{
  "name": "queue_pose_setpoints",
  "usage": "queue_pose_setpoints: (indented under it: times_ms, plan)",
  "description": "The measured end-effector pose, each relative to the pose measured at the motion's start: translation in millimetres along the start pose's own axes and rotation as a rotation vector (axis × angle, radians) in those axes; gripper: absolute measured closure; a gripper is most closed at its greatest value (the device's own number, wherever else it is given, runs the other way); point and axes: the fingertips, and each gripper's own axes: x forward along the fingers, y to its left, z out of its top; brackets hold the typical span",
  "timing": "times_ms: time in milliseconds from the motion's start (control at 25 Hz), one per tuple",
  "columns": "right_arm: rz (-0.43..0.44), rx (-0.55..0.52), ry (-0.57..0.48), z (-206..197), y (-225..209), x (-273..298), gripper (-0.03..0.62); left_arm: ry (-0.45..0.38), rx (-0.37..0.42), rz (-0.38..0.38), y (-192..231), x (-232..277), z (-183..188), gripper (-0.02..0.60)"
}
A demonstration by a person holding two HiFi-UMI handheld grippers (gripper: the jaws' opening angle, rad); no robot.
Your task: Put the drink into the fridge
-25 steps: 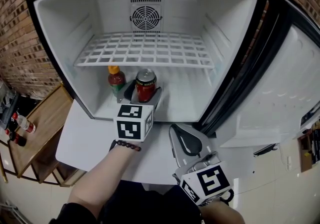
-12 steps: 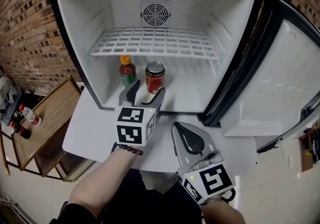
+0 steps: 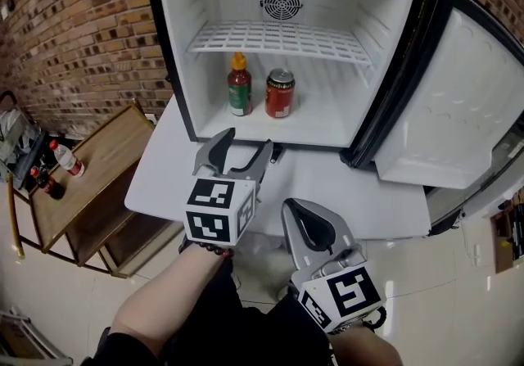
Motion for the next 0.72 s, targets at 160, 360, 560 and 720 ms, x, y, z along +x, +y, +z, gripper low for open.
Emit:
queue_pose_setpoints:
  times_ms: [160, 360, 560, 720]
  plan:
    - [0.026, -0.015, -0.013, 6, 36, -9, 0.594, -0.019, 0.0, 0.016, 10, -42, 2, 0.337]
    - [0.093, -0.033, -0.032, 14, 88, -13, 0.594, -0.04, 0.007, 0.072, 34, -98, 5, 0.387]
    - [0.169, -0.034, -0.056, 23, 138, -8, 0.594, -0.043, 0.015, 0.158, 71, -154, 3, 0.418]
    - [0.235, -0.017, -0.061, 24, 178, 4, 0.594, -0.025, 0.022, 0.238, 107, -200, -3, 0.428]
